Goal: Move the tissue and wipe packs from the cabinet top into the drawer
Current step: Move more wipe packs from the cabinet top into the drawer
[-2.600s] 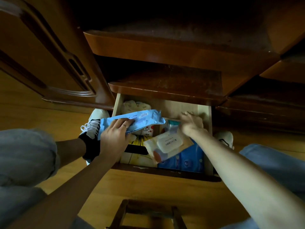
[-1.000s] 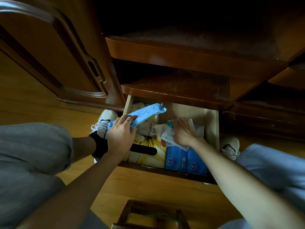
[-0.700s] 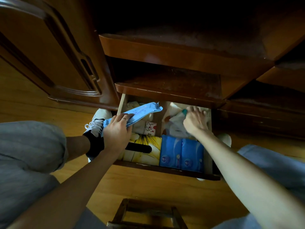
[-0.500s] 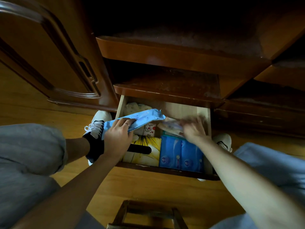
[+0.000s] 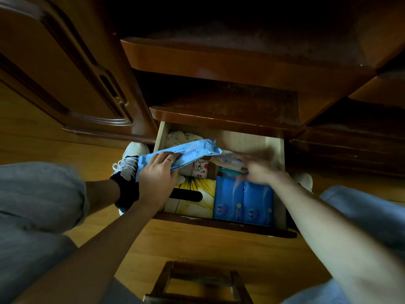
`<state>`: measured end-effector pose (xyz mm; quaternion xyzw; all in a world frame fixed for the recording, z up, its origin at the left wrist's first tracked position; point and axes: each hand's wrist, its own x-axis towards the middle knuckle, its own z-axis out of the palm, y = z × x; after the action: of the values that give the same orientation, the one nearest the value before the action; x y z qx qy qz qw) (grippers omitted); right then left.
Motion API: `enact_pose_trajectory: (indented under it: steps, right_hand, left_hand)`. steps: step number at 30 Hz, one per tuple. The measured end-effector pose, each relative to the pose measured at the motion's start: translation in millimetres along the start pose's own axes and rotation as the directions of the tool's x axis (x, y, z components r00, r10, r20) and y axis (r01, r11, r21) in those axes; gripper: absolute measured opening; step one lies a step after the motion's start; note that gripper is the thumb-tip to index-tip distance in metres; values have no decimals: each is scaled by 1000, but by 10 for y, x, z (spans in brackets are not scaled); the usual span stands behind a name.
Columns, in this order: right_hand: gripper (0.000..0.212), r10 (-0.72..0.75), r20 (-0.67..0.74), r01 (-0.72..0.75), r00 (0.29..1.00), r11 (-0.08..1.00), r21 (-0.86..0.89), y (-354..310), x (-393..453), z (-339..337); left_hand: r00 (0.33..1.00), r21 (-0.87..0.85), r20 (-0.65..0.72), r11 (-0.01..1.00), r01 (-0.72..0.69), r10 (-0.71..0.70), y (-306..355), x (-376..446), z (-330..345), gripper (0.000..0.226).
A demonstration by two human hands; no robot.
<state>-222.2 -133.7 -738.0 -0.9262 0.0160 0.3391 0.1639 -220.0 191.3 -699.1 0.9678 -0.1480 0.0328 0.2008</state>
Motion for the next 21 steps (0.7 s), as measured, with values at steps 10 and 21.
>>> enact_pose_trajectory:
  steps: [10, 21]
  right_hand:
    - [19, 31, -483, -97, 875, 989, -112, 34, 13, 3]
    - [62, 217, -180, -260, 959, 929, -264, -103, 144, 150]
  left_hand:
    - [1000, 17, 4, 1000, 3, -3, 22, -46, -71, 42]
    - [1000, 27, -29, 1000, -4, 5, 58, -67, -97, 41]
